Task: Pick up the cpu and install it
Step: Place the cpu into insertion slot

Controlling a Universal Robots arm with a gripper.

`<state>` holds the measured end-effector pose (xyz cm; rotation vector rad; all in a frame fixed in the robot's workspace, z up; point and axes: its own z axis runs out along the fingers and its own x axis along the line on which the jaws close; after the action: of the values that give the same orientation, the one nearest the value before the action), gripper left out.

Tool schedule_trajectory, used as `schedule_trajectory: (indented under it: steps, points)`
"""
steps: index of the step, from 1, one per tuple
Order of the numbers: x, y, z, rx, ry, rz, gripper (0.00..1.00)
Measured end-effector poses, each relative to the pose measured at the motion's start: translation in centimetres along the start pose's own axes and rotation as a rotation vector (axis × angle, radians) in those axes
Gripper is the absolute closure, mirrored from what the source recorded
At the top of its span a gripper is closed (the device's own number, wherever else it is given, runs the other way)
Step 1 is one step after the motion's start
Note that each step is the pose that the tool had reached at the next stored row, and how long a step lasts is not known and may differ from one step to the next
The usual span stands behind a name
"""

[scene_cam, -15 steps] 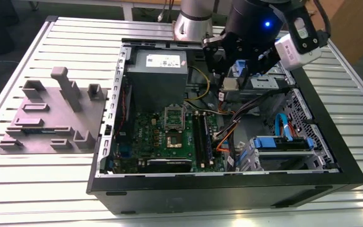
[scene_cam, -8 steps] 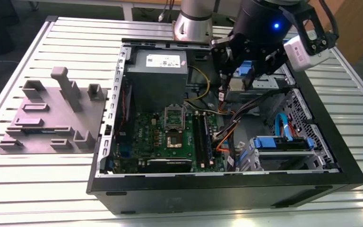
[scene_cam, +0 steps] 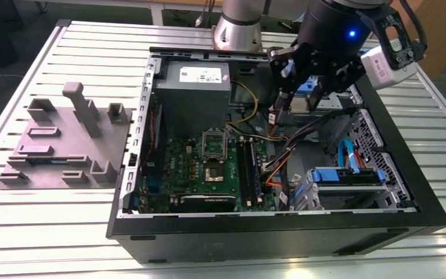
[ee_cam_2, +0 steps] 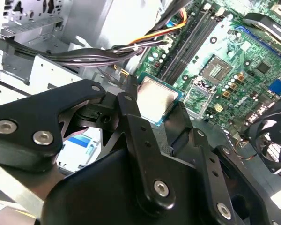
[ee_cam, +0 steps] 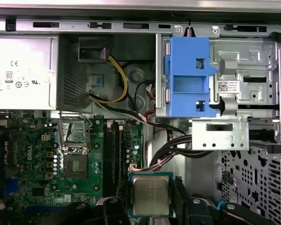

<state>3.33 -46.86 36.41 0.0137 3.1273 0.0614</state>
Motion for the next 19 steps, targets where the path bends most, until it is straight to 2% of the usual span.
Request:
schedule_trajectory:
  steps: [19]
  points:
    - [-3.38,0.01,0.41,-0.0001,0.0,0.0,0.53]
